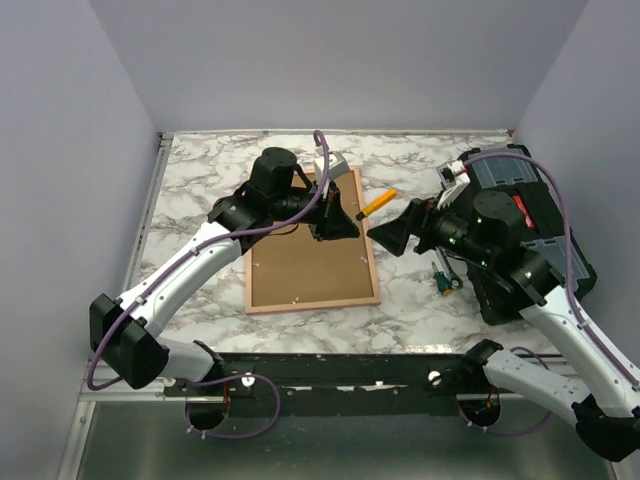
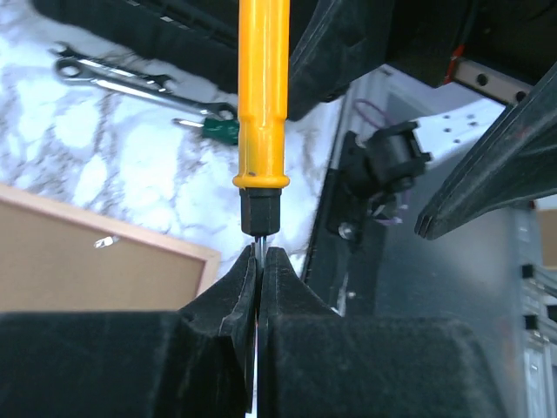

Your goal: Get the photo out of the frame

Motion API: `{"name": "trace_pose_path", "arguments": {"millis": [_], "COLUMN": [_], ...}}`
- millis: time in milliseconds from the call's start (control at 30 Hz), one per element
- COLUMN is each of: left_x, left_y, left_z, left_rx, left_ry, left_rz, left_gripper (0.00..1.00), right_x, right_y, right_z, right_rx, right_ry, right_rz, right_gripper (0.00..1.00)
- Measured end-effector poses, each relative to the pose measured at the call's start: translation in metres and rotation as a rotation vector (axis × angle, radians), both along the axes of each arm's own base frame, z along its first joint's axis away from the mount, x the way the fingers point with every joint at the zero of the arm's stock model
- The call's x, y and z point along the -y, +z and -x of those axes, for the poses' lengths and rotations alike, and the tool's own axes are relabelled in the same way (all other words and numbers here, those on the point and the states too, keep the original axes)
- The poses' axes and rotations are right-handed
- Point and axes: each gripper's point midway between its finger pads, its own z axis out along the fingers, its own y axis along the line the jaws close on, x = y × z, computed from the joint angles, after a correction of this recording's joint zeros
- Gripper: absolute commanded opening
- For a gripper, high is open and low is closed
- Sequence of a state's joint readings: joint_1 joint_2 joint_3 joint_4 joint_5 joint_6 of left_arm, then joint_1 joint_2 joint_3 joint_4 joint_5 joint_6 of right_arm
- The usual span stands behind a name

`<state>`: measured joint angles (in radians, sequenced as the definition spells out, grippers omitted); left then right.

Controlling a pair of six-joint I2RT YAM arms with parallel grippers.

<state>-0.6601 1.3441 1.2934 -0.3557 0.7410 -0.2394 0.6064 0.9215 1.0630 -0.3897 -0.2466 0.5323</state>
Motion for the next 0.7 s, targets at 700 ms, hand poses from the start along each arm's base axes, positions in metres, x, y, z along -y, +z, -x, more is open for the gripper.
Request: {"name": "trace_pose_path", "arguments": {"millis": [700], "left_x": [0.015], "left_y": [0.022], "left_z": [0.048], "left_rx": [-0.28], "left_ry": [-0.365], "left_rz": [0.193], "left_gripper": [0.0], "right_x": [0.004], "right_y": [0.01], "right_z": [0.018], "right_rx": [0.05], "right_ry": [0.191], "right_rz": [-0.096], "right_gripper": [0.81]}}
